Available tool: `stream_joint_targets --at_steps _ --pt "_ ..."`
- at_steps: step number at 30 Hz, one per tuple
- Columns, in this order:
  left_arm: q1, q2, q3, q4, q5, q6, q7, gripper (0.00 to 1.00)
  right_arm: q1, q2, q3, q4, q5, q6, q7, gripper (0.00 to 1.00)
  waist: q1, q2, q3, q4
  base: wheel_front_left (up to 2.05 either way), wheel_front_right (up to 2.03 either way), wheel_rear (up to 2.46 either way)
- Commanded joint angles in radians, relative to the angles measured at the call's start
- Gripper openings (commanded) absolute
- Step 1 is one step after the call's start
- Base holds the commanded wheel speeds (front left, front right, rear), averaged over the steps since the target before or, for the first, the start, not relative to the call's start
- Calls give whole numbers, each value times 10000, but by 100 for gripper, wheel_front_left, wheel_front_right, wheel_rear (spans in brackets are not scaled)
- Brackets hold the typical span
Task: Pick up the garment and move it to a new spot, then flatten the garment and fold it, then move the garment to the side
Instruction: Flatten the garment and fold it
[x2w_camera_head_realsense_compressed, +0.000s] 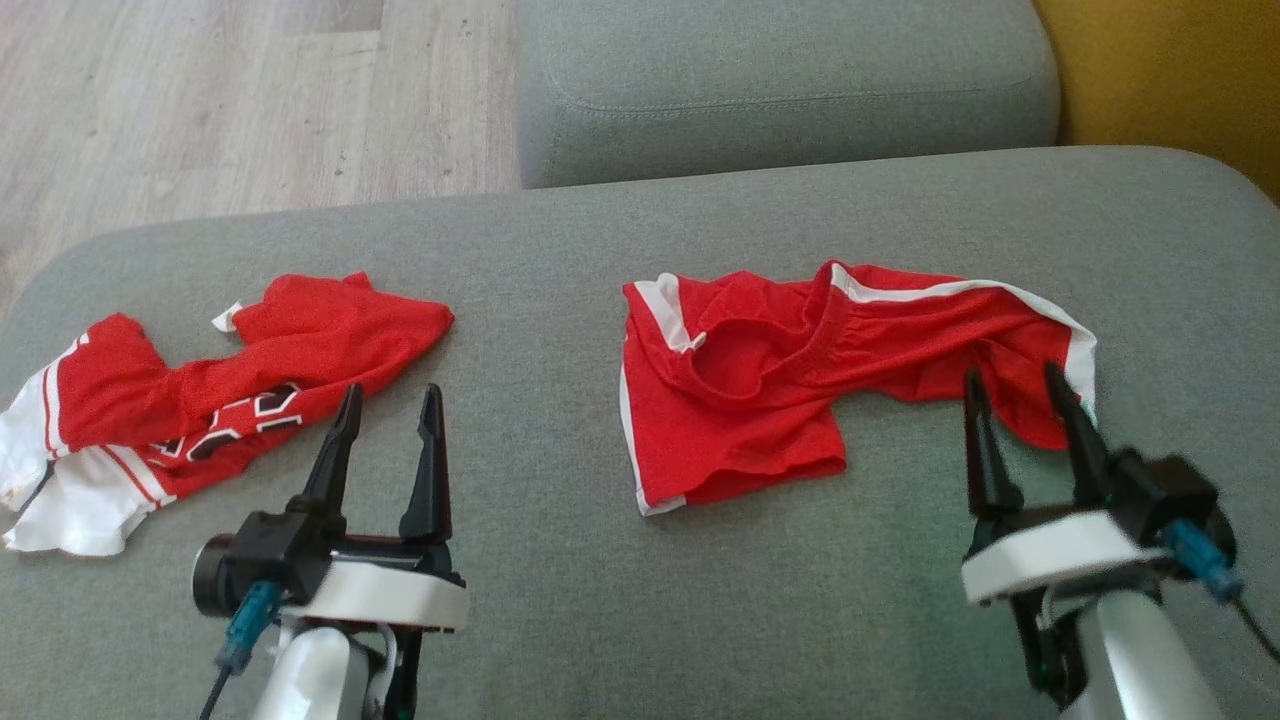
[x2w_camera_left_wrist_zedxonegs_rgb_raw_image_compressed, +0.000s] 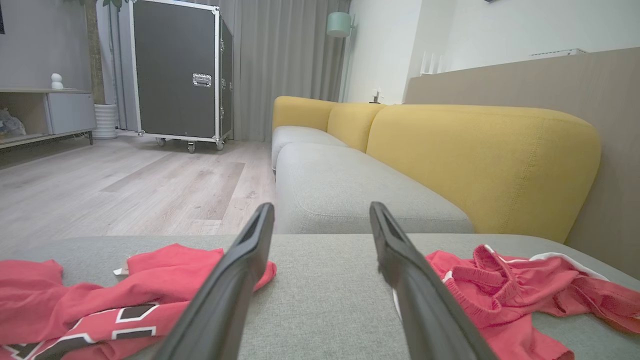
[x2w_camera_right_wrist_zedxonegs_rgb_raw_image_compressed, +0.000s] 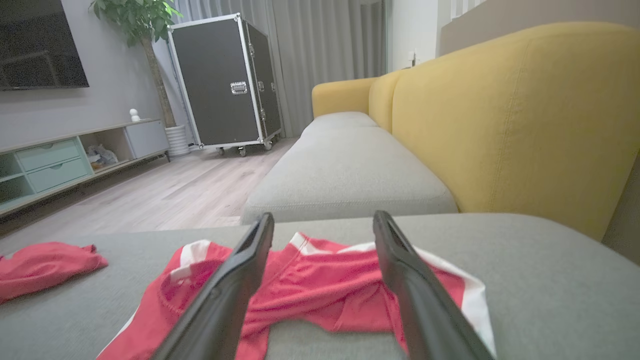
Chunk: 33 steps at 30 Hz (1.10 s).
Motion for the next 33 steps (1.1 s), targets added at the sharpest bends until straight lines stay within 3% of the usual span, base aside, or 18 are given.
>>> stream_joint_targets --at_steps 1,12,17,23,33 --pt "-253 27 290 -365 -33 55 -65 100 -242 74 363 -614 50 39 -105 100 1 0 19 19 0 0 0" --pt "-366 27 181 -226 -5 35 -65 100 -456 76 1152 -575 -327 39 -106 100 1 0 -13 549 0 0 0" --pt "-434 26 56 -111 0 10 -65 100 -993 77 2293 423 -352 39 270 100 1 0 -29 955 0 0 0" --pt "-612 26 -202 49 -6 14 -65 100 -1853 77 3958 2100 -132 39 1564 100 1 0 239 1470 0 0 0" --pt "-970 26 -639 160 -154 104 -65 100 -3050 77 5400 4531 123 39 2393 100 1 0 716 2117 0 0 0"
